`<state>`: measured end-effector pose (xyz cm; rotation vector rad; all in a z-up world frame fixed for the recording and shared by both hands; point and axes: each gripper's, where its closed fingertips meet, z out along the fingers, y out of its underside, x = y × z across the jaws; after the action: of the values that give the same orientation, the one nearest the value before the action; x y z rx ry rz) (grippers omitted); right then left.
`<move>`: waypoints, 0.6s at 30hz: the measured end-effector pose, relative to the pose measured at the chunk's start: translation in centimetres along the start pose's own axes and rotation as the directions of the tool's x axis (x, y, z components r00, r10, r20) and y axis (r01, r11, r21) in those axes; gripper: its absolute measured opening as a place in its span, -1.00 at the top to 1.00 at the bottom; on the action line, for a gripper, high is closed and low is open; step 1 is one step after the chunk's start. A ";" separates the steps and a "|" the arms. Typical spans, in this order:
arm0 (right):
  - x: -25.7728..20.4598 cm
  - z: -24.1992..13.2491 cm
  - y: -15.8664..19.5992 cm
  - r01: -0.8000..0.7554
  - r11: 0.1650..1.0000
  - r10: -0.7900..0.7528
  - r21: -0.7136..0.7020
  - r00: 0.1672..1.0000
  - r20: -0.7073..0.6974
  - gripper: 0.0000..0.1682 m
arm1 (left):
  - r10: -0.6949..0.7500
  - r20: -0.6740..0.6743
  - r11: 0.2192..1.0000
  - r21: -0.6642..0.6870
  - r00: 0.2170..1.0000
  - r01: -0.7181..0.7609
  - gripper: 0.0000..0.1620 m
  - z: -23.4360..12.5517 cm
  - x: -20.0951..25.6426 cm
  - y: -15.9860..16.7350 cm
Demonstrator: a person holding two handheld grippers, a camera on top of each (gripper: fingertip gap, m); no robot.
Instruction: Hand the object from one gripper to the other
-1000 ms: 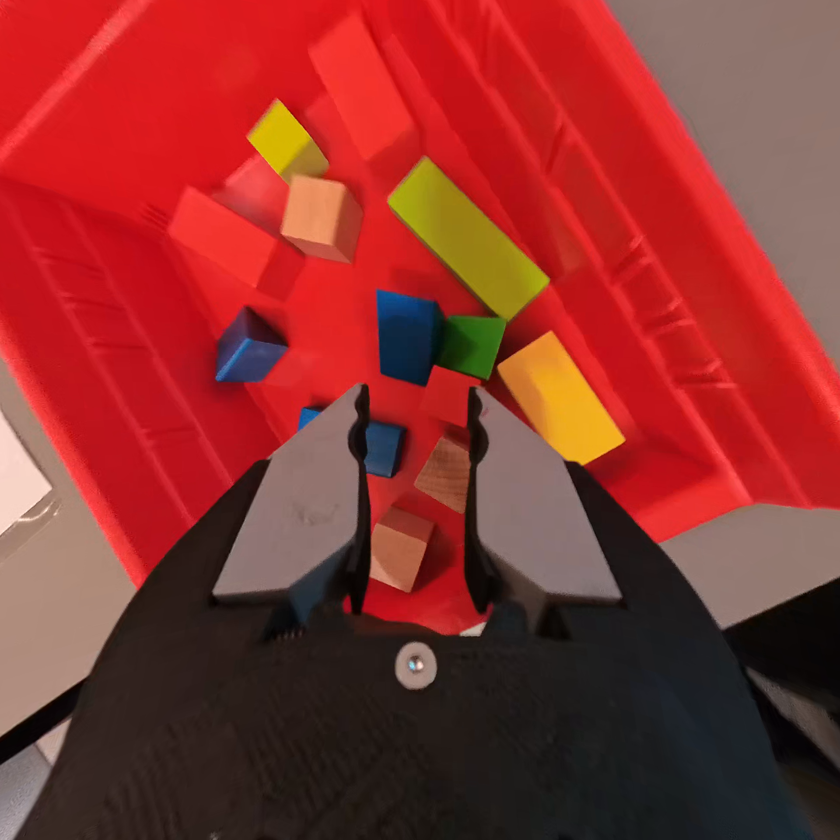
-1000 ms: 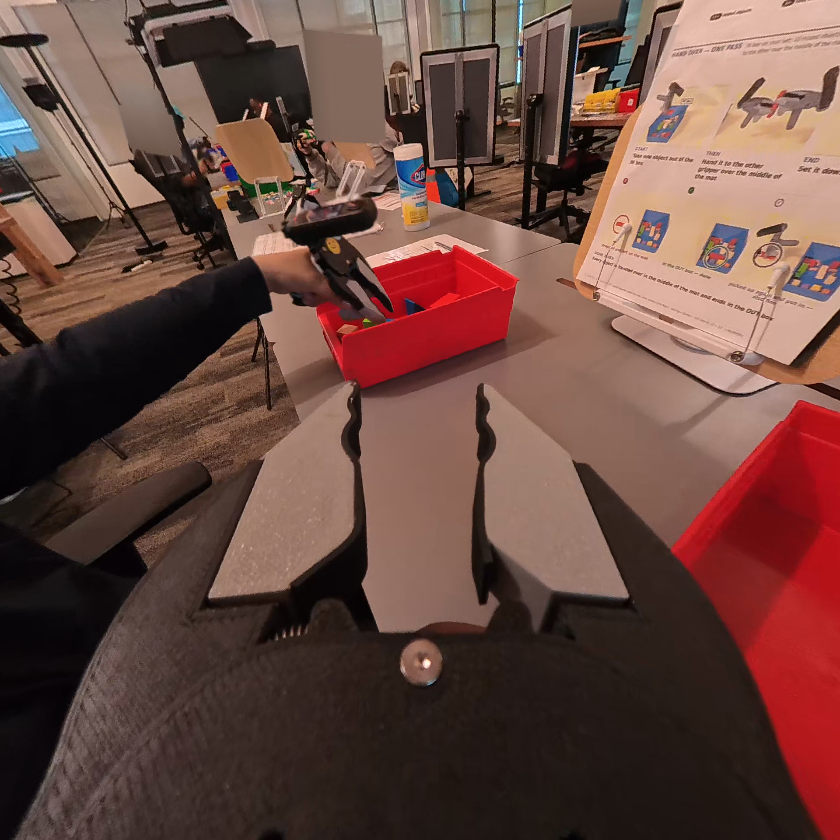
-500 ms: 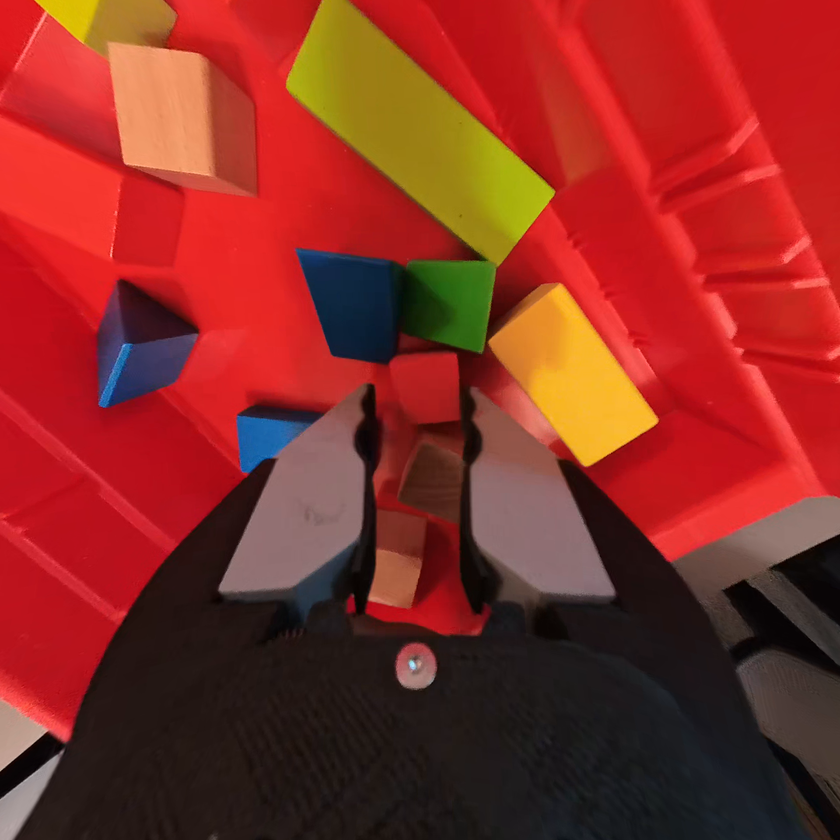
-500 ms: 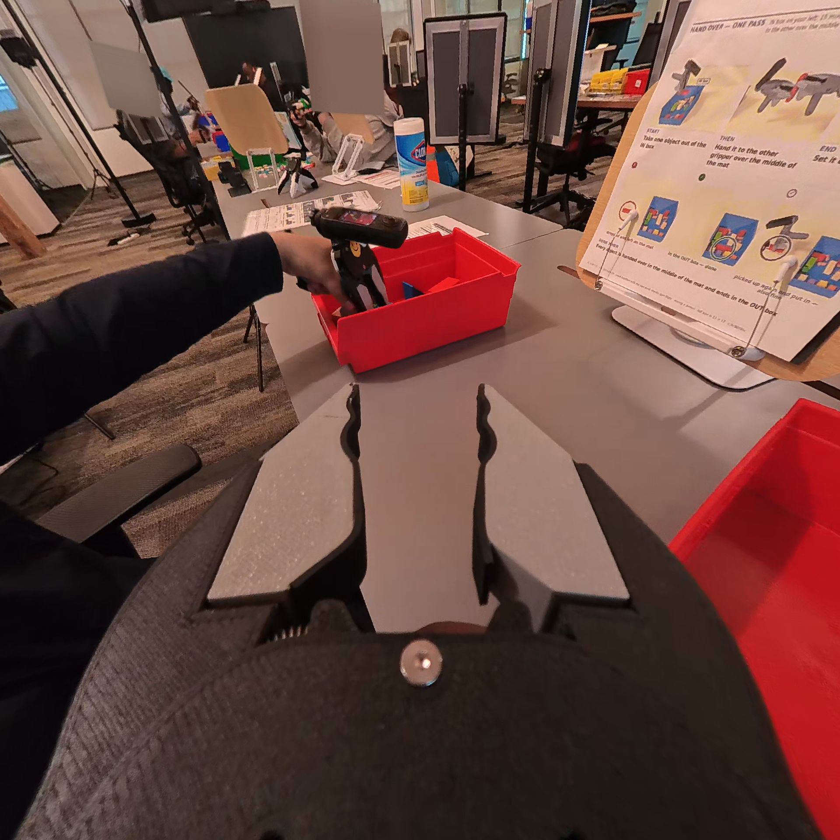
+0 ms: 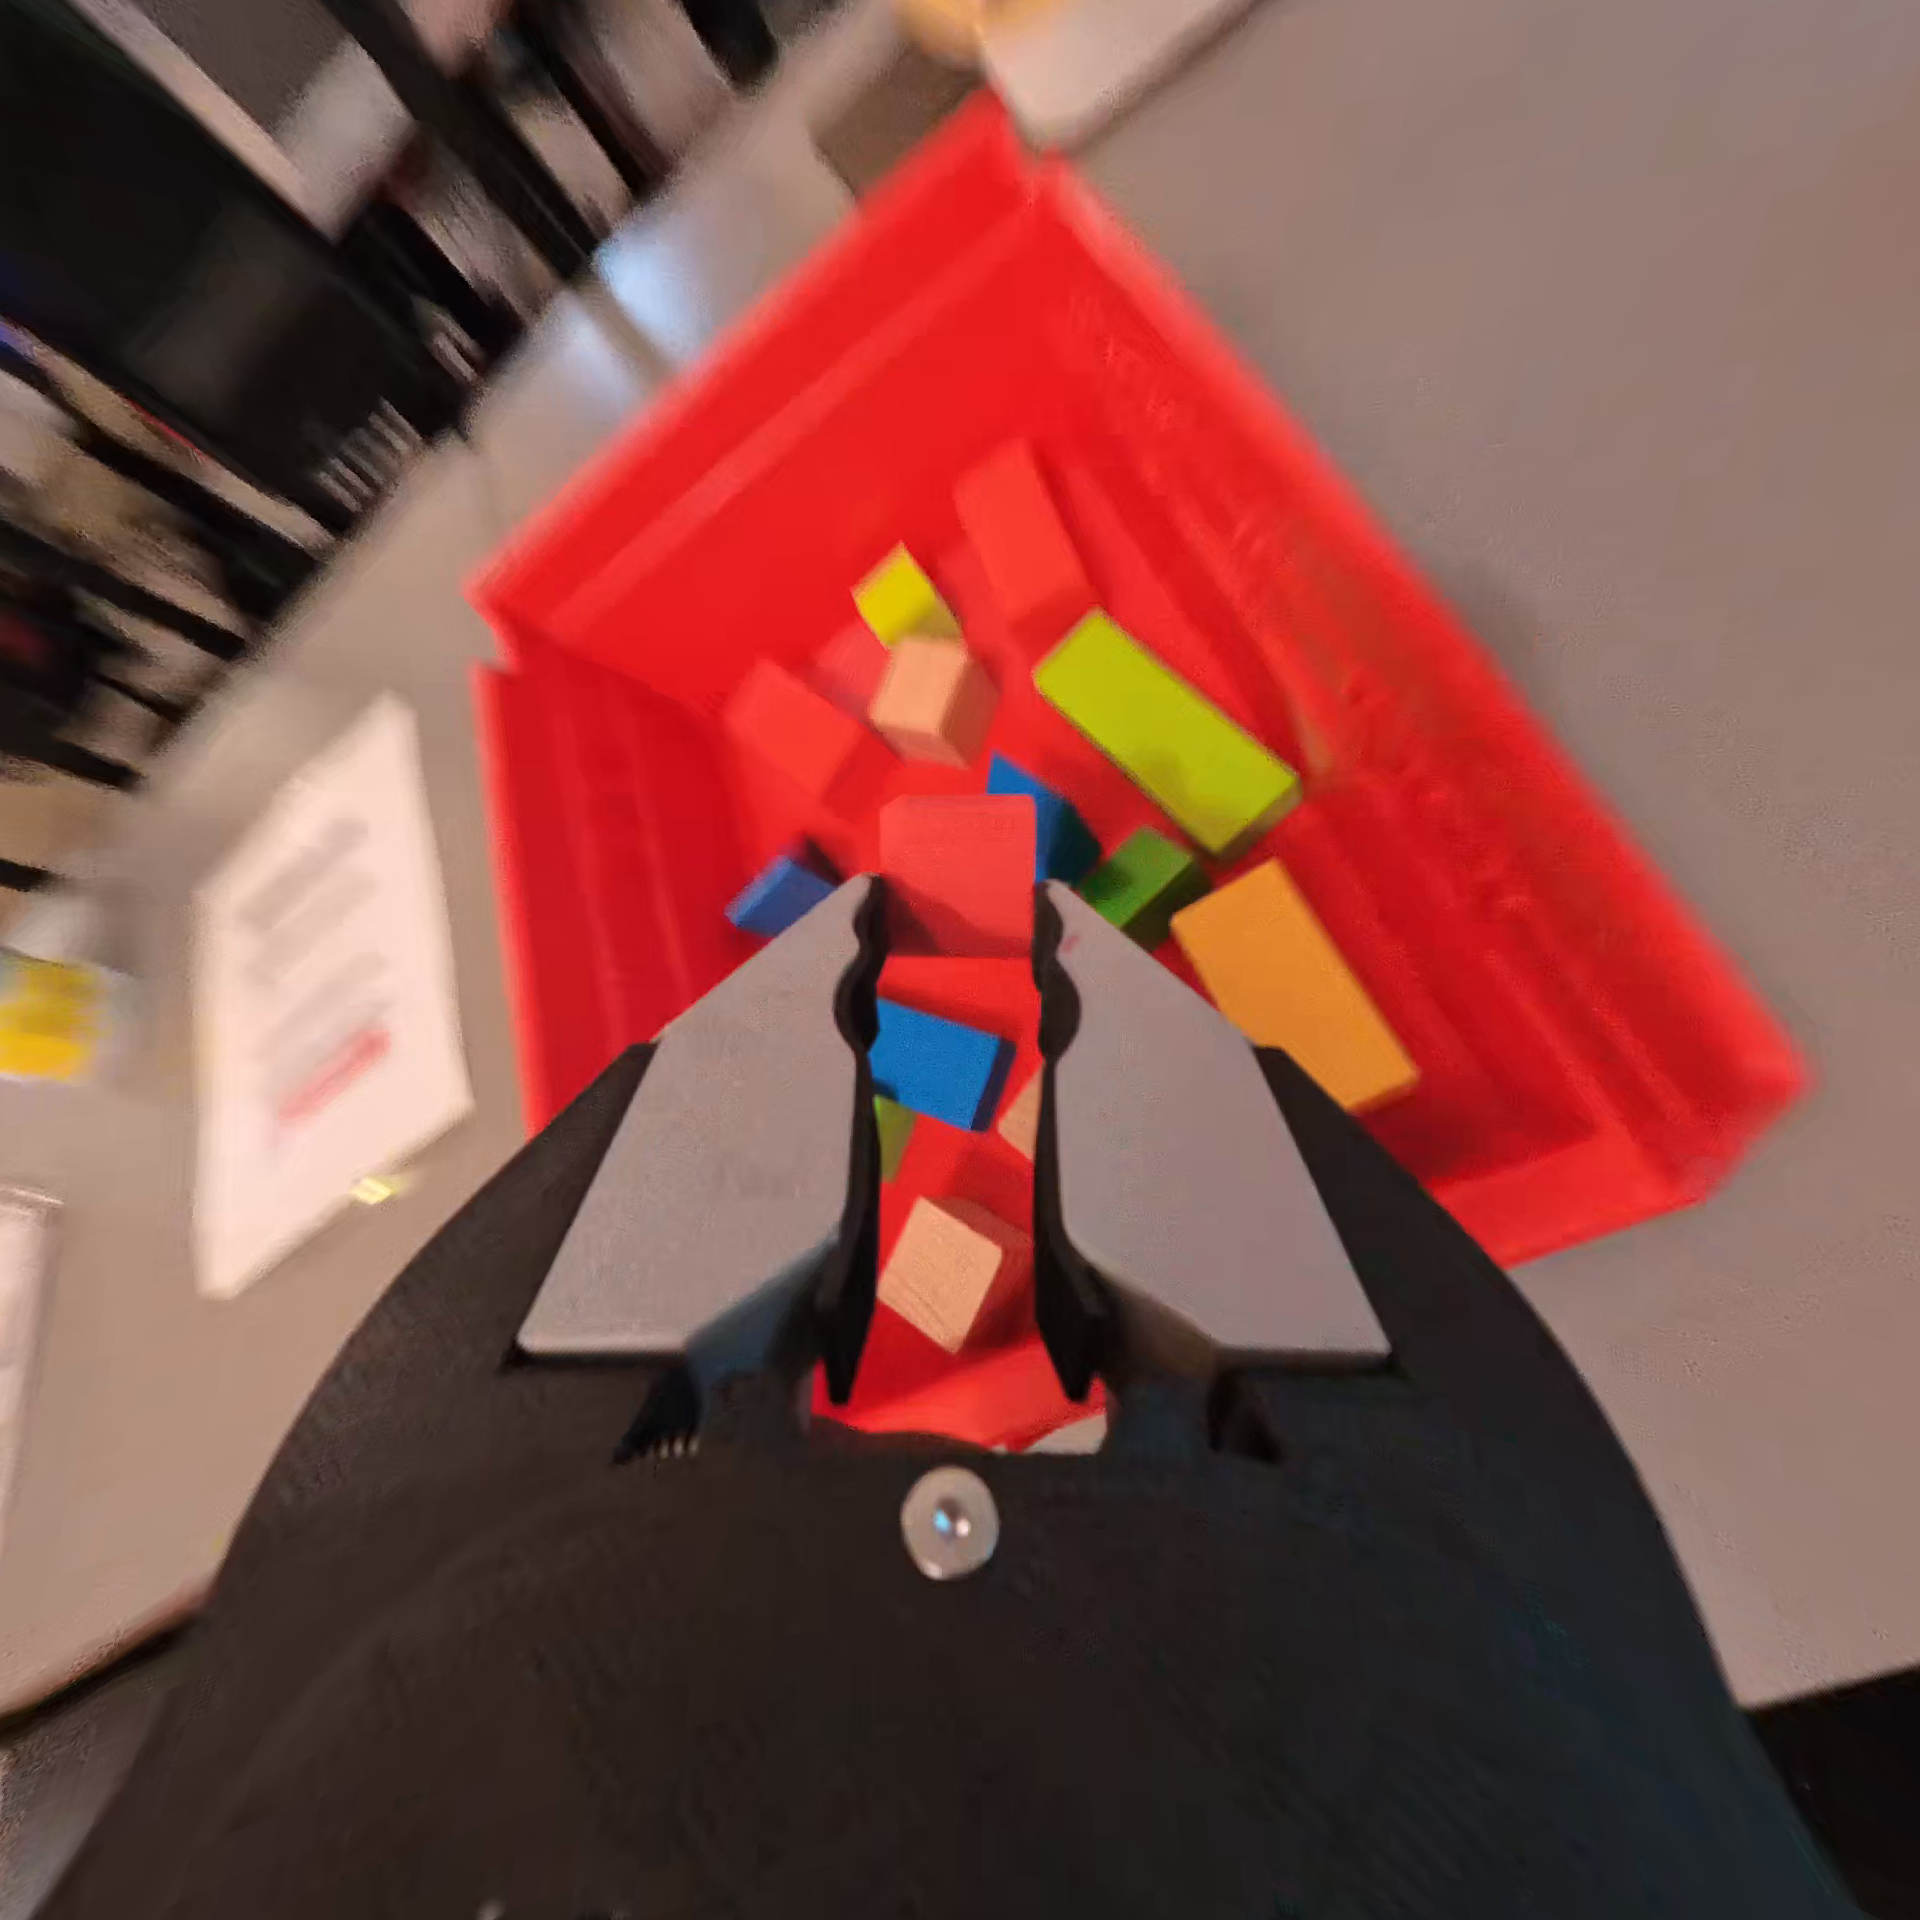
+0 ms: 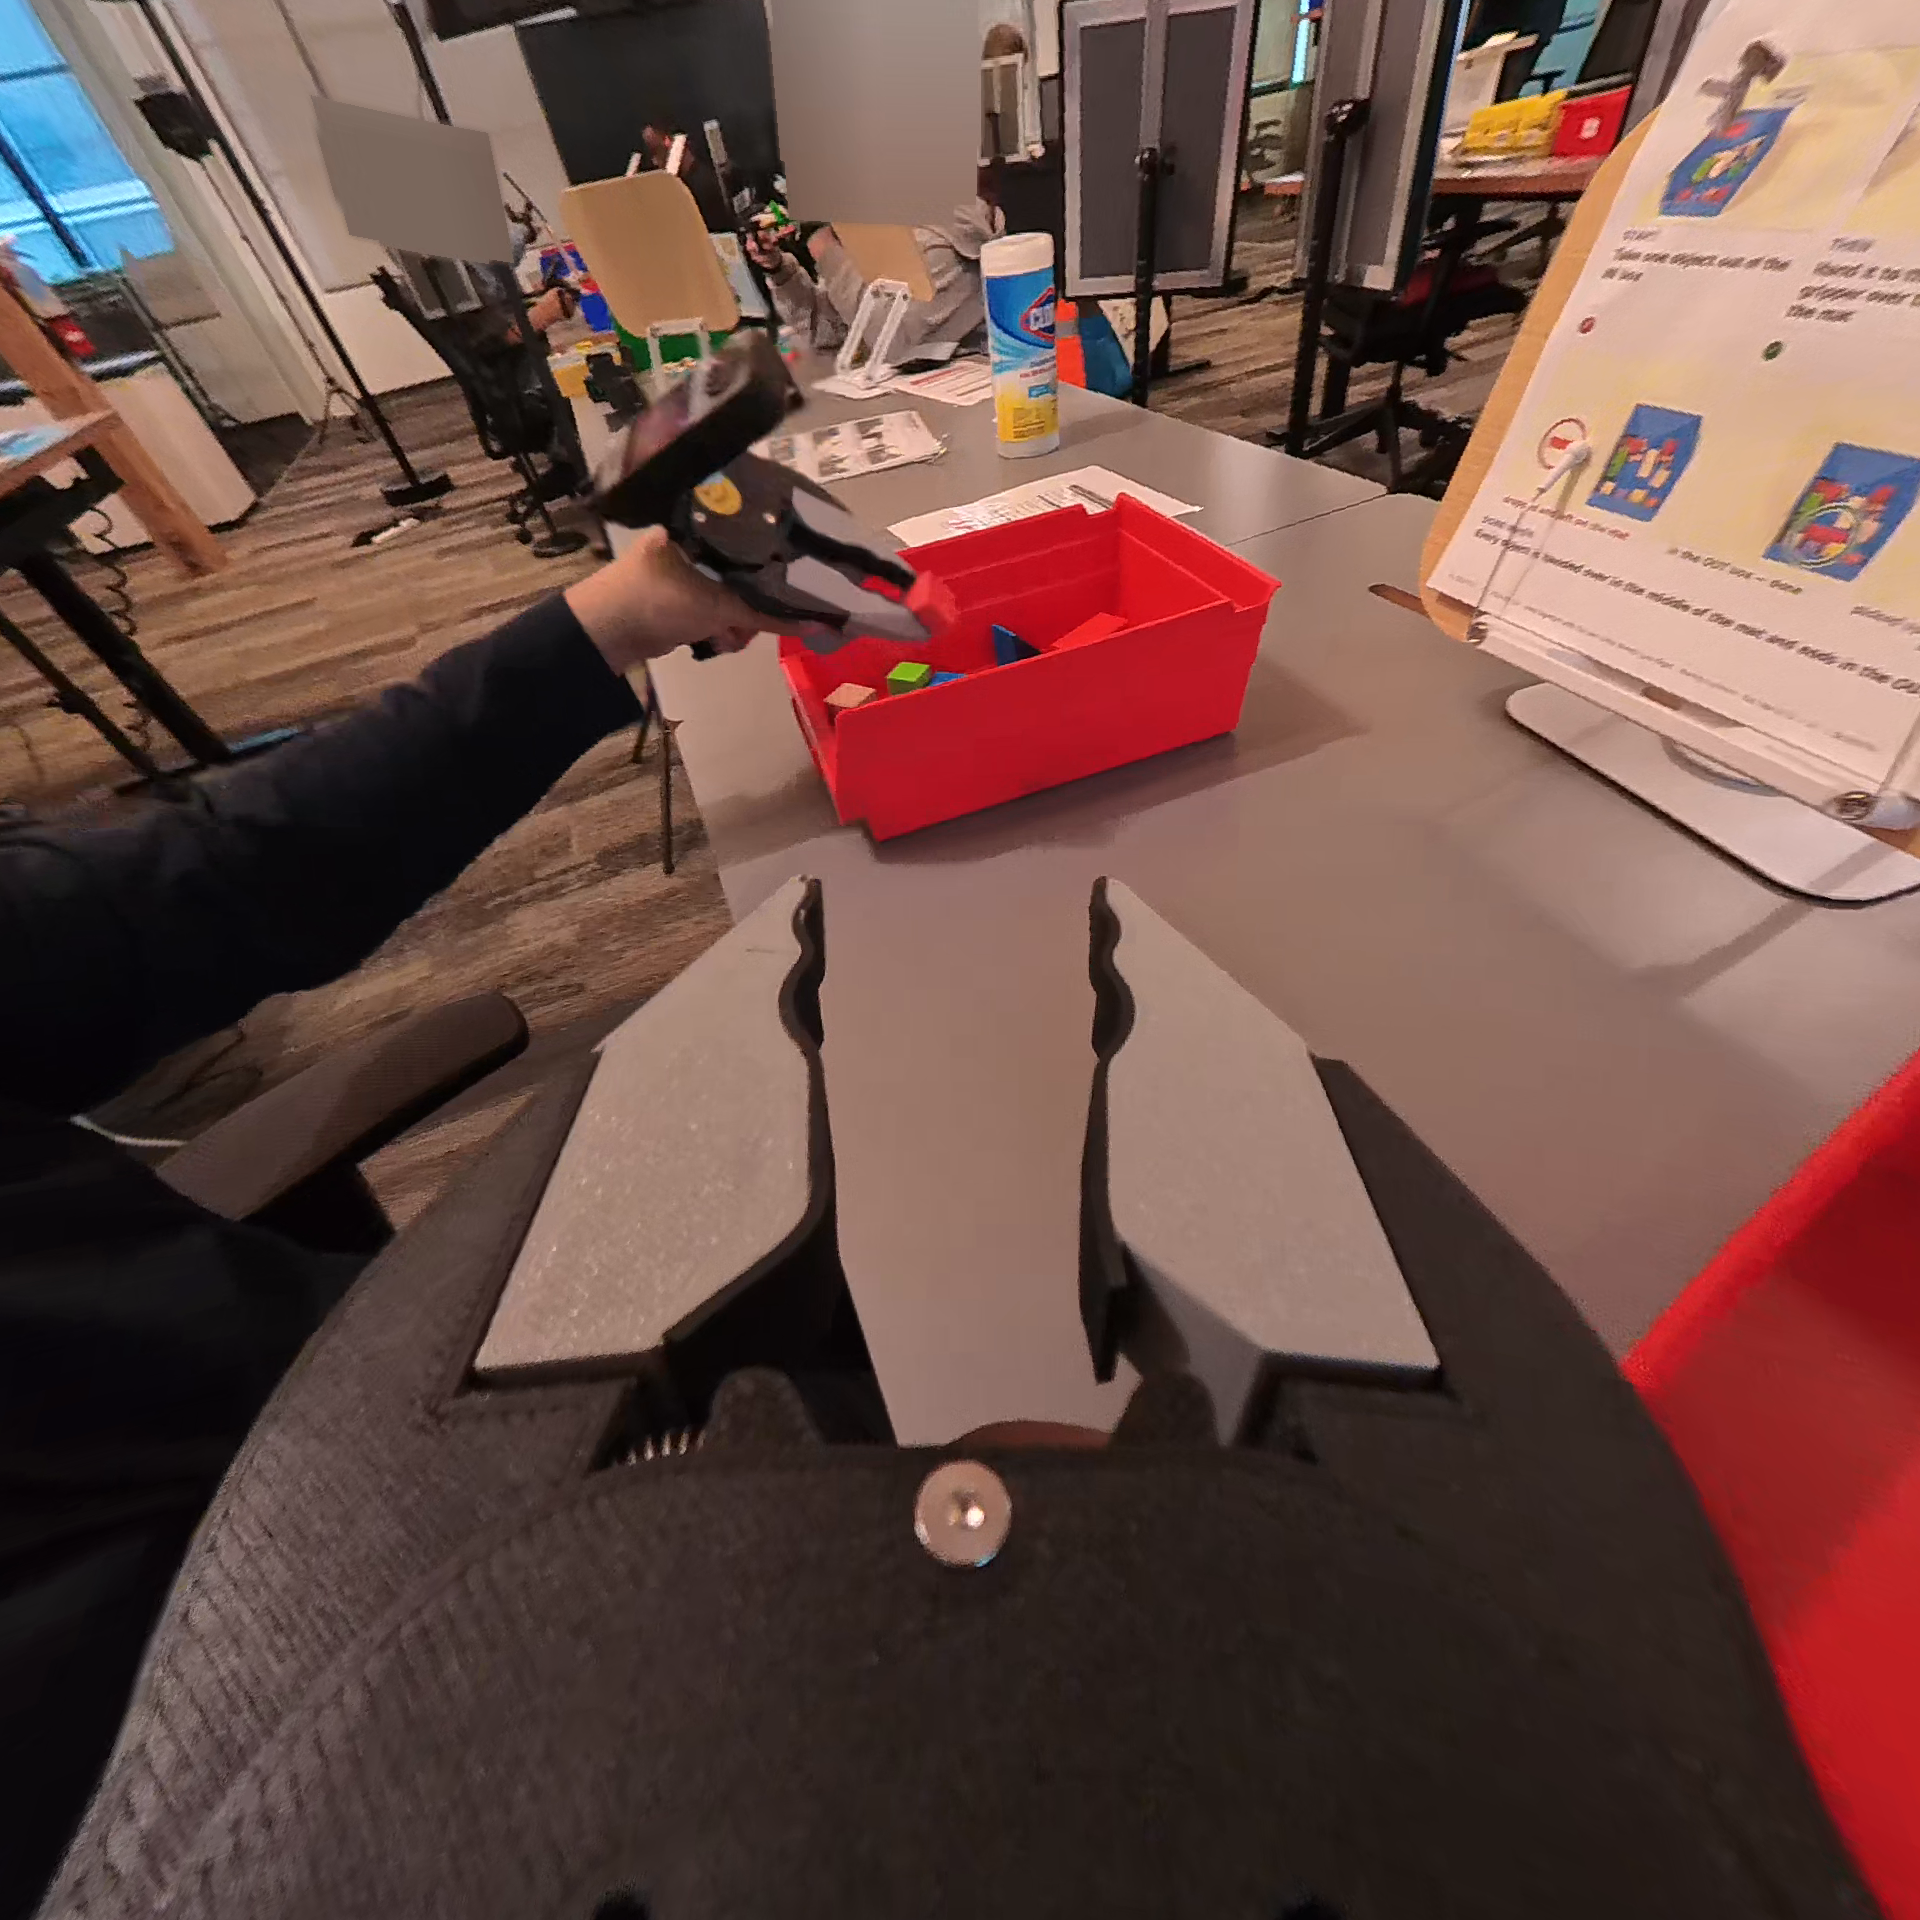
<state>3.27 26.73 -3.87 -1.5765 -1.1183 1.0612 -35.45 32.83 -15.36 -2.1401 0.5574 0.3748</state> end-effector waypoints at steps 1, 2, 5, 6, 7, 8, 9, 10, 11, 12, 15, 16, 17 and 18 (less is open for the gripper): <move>-0.3 0.5 0.1 -0.006 1.000 0.006 -0.005 1.000 0.020 0.42 | 0.056 0.057 0.995 0.082 0.997 -0.060 0.69 -1.6 0.7 -1.7; -0.8 1.1 0.3 -0.012 1.000 0.013 -0.012 0.999 0.043 0.41 | 0.108 0.100 0.981 0.149 0.989 -0.122 0.69 -3.2 2.0 -3.2; -2.5 3.4 1.1 -0.030 0.998 0.035 -0.046 0.993 0.109 0.38 | 0.216 0.217 0.908 0.314 0.952 -0.278 0.69 -7.7 7.0 -7.6; -3.0 4.3 1.4 -0.035 0.998 0.042 -0.058 0.991 0.124 0.36 | 0.231 0.231 0.878 0.369 0.945 -0.304 0.69 -8.9 9.1 -9.0; -3.5 5.1 1.6 -0.037 0.997 0.045 -0.066 0.990 0.133 0.35 | 0.243 0.245 0.845 0.421 0.939 -0.329 0.69 -10.0 11.3 -10.3; -4.0 5.9 1.8 -0.039 0.997 0.048 -0.066 0.989 0.138 0.34 | 0.260 0.260 0.812 0.463 0.930 -0.356 0.69 -11.0 13.4 -11.4; -4.4 6.5 1.9 -0.041 0.997 0.050 -0.065 0.989 0.143 0.34 | 0.280 0.287 0.772 0.500 0.916 -0.392 0.69 -11.8 15.3 -12.5; -4.8 7.1 2.0 -0.043 0.997 0.052 -0.065 0.988 0.148 0.33 | 0.293 0.325 0.735 0.525 0.899 -0.429 0.69 -12.6 16.8 -13.4; -5.0 7.5 2.0 -0.047 0.997 0.056 -0.061 0.987 0.150 0.33 | 0.307 0.356 0.706 0.537 0.883 -0.462 0.69 -13.1 18.2 -14.2; -5.1 7.9 2.0 -0.054 0.997 0.061 -0.053 0.987 0.148 0.33 | 0.314 0.380 0.680 0.550 0.870 -0.485 0.69 -13.5 19.4 -14.8; -5.0 8.4 1.8 -0.083 0.996 0.085 -0.024 0.986 0.140 0.33 | 0.391 0.404 0.632 0.535 0.827 -0.560 0.69 -13.5 22.6 -15.8; -5.0 8.4 1.8 -0.088 0.996 0.091 -0.021 0.985 0.149 0.34 | 0.397 0.429 0.616 0.530 0.811 -0.582 0.69 -13.6 23.1 -16.0; -5.1 8.6 1.9 -0.091 0.995 0.094 -0.027 0.983 0.158 0.34 | 0.404 0.423 0.607 0.539 0.811 -0.584 0.69 -13.5 23.7 -16.1; -5.0 8.7 2.2 -0.091 0.995 0.096 -0.037 0.983 0.159 0.34 | 0.412 0.401 0.608 0.549 0.819 -0.574 0.69 -13.4 24.3 -16.0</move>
<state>-5.80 23.15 -7.21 -1.6024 -1.1811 1.2585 -5.55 24.15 -7.74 -1.2052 0.9883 0.6271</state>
